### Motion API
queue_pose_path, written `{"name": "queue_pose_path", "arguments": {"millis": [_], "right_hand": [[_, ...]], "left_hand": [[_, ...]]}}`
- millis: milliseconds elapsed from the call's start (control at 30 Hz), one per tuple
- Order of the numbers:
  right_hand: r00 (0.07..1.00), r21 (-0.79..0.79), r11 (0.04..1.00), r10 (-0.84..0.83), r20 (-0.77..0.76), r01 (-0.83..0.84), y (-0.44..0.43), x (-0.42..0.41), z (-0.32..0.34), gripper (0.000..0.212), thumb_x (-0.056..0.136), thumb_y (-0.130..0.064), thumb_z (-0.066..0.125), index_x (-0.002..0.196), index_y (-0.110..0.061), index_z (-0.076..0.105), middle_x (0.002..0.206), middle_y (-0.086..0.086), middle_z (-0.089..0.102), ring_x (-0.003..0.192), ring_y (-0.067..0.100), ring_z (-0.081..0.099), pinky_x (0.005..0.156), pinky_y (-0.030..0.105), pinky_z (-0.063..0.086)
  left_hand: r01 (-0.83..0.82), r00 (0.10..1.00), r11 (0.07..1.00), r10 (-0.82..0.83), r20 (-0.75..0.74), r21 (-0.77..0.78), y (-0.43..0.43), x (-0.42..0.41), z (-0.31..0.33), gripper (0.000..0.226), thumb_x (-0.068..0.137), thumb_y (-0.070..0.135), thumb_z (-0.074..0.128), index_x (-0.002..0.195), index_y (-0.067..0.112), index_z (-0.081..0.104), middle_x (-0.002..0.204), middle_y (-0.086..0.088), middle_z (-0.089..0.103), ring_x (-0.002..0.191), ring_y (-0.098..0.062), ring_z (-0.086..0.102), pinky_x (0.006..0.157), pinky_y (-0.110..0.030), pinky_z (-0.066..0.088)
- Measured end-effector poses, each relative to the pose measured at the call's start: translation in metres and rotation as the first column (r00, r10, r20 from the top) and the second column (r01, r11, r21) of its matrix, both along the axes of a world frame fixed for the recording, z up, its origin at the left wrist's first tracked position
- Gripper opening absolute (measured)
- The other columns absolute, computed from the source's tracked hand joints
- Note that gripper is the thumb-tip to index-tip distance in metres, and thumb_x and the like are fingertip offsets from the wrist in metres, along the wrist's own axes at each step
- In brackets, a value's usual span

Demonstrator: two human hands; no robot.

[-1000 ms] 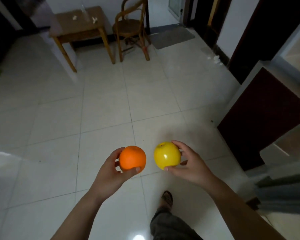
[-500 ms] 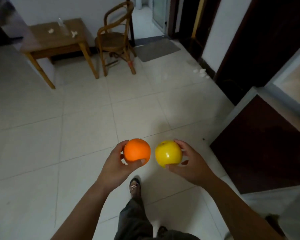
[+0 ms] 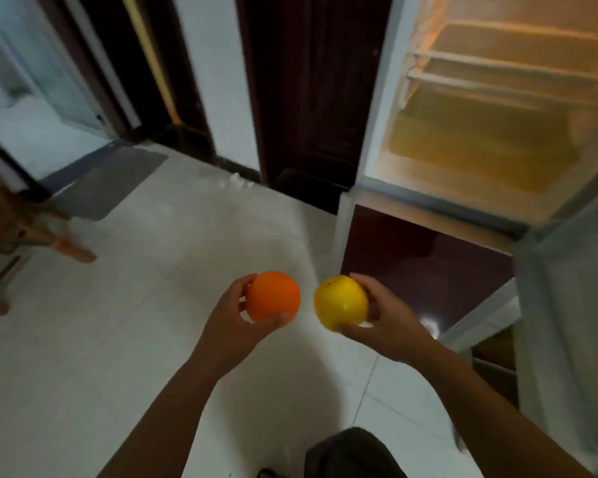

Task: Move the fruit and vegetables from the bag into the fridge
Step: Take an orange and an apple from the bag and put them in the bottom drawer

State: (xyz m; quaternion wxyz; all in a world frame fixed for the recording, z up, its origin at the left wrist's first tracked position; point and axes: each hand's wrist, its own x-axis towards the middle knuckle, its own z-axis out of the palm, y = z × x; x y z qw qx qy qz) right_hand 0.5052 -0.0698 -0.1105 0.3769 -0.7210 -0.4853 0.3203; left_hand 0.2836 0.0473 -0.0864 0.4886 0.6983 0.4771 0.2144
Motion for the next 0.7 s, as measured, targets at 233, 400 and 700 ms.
{"name": "queue_pose_path", "arguments": {"millis": [233,400,700], "right_hand": [[0.961,0.027,0.961,-0.276,0.034,0.275,0.017,0.094,-0.003,0.084,0.067,-0.031,0.082,0.136,-0.036,0.033,0.136,-0.008,0.039,0.117,0.012,0.046,0.086,0.027,0.05],[0.929,0.018,0.929,-0.369,0.027,0.369,0.048,0.163,-0.01,0.088,0.066,-0.035,0.081,0.139,-0.034,0.031,0.133,-0.011,0.038,0.117,0.008,0.042,0.084,0.021,0.045],[0.853,0.09,0.854,-0.518,0.066,0.512,0.084,0.267,0.01,0.09,0.065,-0.034,0.082,0.138,-0.033,0.03,0.136,-0.01,0.039,0.12,0.009,0.042,0.088,0.024,0.038]], "left_hand": [[0.226,0.973,0.974,-0.226,0.05,-0.012,0.063,0.131,-0.006,0.069,0.068,0.029,0.083,0.12,0.038,0.037,0.118,0.009,0.043,0.098,-0.009,0.05,0.068,-0.017,0.042],[0.311,0.95,0.95,-0.312,-0.01,-0.032,0.101,0.214,-0.013,0.073,0.069,0.029,0.081,0.125,0.038,0.036,0.125,0.006,0.042,0.108,-0.016,0.05,0.08,-0.031,0.047],[0.394,0.919,0.919,-0.394,-0.003,-0.001,0.148,0.342,-0.001,0.077,0.067,0.035,0.081,0.129,0.036,0.035,0.129,0.007,0.04,0.108,-0.012,0.047,0.082,-0.029,0.045]]}}
